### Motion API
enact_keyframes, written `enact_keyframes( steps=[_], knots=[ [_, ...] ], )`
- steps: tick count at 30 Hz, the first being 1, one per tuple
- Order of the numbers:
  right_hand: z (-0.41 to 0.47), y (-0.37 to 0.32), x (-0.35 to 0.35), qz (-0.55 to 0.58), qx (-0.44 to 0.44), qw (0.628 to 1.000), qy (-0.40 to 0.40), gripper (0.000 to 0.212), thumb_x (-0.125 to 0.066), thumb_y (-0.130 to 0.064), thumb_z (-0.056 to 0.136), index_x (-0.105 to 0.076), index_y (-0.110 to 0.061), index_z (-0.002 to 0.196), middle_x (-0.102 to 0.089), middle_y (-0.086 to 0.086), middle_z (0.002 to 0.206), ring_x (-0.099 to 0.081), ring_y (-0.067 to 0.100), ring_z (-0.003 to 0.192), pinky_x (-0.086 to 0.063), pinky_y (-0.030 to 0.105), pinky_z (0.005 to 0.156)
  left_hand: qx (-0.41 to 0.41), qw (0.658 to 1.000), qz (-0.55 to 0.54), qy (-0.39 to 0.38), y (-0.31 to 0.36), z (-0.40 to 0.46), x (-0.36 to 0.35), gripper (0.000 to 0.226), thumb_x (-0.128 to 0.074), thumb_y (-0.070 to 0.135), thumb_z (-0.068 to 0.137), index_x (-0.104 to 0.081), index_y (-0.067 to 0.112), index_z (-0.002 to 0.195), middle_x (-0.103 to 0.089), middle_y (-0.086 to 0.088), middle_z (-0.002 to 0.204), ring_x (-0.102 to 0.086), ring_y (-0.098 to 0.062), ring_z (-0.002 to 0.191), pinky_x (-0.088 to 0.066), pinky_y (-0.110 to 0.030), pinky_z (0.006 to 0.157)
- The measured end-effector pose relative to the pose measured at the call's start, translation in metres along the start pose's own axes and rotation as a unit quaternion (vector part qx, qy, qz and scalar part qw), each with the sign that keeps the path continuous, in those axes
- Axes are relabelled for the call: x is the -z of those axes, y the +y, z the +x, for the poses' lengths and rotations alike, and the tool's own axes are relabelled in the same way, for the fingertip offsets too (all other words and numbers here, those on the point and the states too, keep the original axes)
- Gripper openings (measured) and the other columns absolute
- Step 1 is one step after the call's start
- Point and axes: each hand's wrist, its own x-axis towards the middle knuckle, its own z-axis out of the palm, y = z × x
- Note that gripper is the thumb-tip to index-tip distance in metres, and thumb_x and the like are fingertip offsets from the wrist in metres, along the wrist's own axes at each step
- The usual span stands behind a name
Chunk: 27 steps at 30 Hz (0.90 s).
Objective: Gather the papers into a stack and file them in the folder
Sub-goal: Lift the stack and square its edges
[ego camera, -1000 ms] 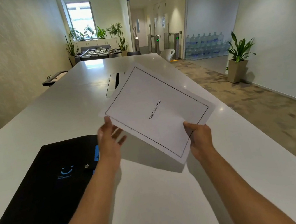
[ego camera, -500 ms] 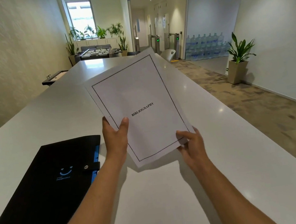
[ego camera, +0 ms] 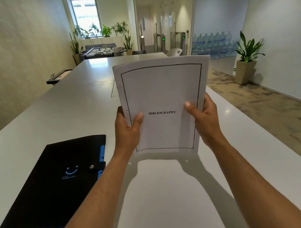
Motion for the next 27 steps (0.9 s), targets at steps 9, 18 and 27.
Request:
enact_keyframes(
  steps=[9,18,27],
  knots=[
    [-0.023,0.031,0.000,-0.030,-0.055,0.998,0.026,0.032,-0.058,-0.014,0.080,-0.053,-0.027,0.108,-0.065,-0.004,0.106,-0.066,0.010,0.093,-0.057,0.029,0.078,0.046,0.998,0.027,0.041,-0.017,-0.018,-0.006,0.045,-0.070,0.006,0.081,-0.048,0.028,0.113,-0.061,0.011,0.104,-0.063,-0.004,0.094,-0.050,-0.009,0.070],
    [-0.036,0.046,-0.003,-0.099,-0.073,0.992,0.035,0.020,-0.052,-0.016,0.095,-0.052,-0.033,0.105,-0.063,-0.008,0.107,-0.062,0.013,0.100,-0.055,0.041,0.090,0.040,0.995,0.048,0.075,-0.029,-0.033,-0.010,0.037,-0.070,0.012,0.086,-0.047,0.023,0.113,-0.059,0.016,0.102,-0.061,0.011,0.091,-0.051,-0.010,0.072],
    [-0.008,0.042,0.021,-0.194,-0.144,0.969,0.043,0.023,-0.053,-0.014,0.079,-0.058,-0.017,0.101,-0.068,0.000,0.097,-0.065,0.021,0.089,-0.055,0.034,0.074,0.154,0.982,0.112,-0.013,-0.024,-0.015,-0.017,0.056,-0.072,0.019,0.085,-0.041,0.021,0.131,-0.059,0.004,0.115,-0.061,-0.010,0.097,-0.052,-0.023,0.082]
  ],
)
